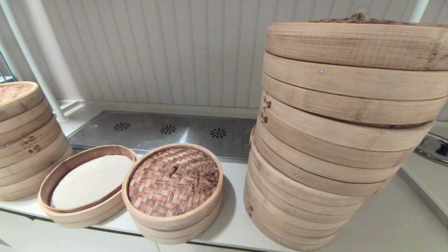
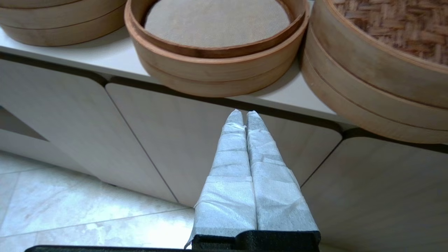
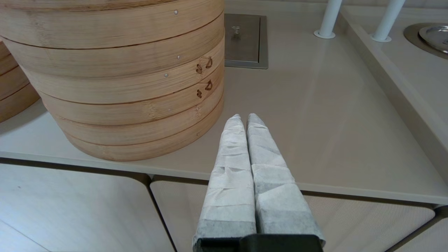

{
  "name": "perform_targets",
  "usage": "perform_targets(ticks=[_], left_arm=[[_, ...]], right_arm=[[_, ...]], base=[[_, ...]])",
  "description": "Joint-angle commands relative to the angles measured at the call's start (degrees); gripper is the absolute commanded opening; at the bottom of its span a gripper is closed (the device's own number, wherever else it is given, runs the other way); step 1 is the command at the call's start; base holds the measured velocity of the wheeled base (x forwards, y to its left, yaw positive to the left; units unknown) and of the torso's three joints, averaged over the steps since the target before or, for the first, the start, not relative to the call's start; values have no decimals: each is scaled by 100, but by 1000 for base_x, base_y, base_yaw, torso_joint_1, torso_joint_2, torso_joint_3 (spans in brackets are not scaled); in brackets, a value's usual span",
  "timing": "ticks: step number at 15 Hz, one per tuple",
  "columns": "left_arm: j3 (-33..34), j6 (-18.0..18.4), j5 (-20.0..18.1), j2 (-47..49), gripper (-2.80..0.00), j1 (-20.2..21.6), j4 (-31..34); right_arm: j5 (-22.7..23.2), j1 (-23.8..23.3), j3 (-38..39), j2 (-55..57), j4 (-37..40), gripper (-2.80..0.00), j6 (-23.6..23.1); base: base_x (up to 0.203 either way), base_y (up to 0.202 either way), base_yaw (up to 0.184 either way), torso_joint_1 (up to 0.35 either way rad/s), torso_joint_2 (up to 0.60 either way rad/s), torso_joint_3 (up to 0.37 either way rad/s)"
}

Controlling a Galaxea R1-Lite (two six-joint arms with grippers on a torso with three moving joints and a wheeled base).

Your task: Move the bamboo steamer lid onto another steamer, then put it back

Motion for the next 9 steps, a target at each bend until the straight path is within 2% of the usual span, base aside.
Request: perform_targets(ticks=[1,4,9], left_arm=[[157,96,-3,-169,-280,122,-4],[188,197,-389,-363,-280,371,-16],[336,186,-432,-766,-280,319,-239]], right_arm=[[1,2,-4,-2,-1,-280,0],[1,2,-4,-2,-1,-280,0],[1,2,2,-2,-1,-280,0]], base=[[0,0,0,0,0,0],[0,0,0,0,0,0],[0,0,0,0,0,0]])
